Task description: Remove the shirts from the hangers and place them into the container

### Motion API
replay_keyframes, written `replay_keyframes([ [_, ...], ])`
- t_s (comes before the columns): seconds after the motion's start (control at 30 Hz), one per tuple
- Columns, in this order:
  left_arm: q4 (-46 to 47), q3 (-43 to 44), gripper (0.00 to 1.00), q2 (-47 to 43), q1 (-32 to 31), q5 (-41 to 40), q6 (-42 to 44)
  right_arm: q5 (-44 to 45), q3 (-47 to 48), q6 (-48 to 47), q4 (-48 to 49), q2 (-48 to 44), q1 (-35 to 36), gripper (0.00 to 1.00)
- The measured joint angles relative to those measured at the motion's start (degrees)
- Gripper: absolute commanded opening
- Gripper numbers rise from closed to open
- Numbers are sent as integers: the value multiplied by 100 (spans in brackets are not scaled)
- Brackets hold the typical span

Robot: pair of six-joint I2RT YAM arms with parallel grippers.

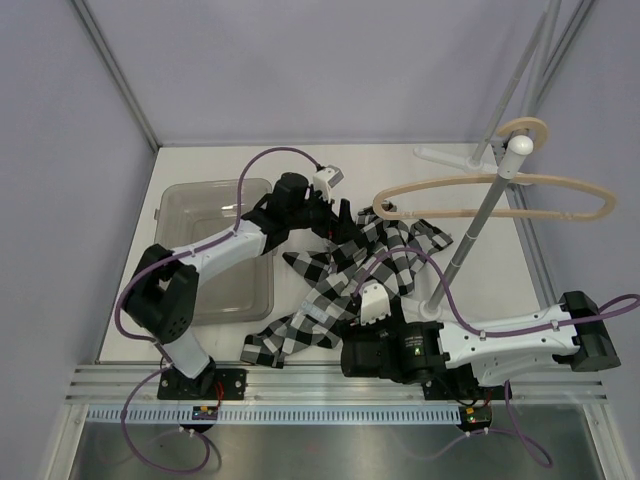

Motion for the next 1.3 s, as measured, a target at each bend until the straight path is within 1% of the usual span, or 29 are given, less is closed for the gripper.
replay_keyframes([
  [0.27,22,120,87,535,-144,238,35,4,-101,107,44,-177,11,91],
  [0.33,-28,160,83,658,-186,308,59,7,-116,122,48,-291,11,91],
  [0.37,-57,192,76,717,-208,337,72,7,-125,127,52,-337,11,91],
  [0.4,-72,229,53,785,-229,367,81,9,-136,136,50,-387,11,91],
  [0.47,-138,308,28,896,-251,426,72,9,-157,155,50,-461,11,91],
  [0.5,-195,348,3,931,-258,455,109,9,-166,166,46,-485,13,91],
  [0.53,-260,400,0,962,-258,474,107,9,-168,173,46,-492,13,91],
  [0.7,-656,809,0,979,-216,466,219,11,-170,197,44,-490,13,90],
  [0.77,-828,953,0,874,-136,321,269,11,-170,214,33,-476,17,91],
  [0.93,-1823,1325,0,-31,348,-487,525,17,-170,267,-20,-483,37,90],
  [1.03,-2345,2006,0,-588,686,-1075,765,17,-173,271,-9,-560,48,91],
  [1.17,-2754,3303,0,-1231,990,-1554,1147,35,-175,251,83,-601,52,91],
  [1.3,-2933,4061,0,-1609,990,-1615,1318,92,-111,168,90,-468,52,96],
])
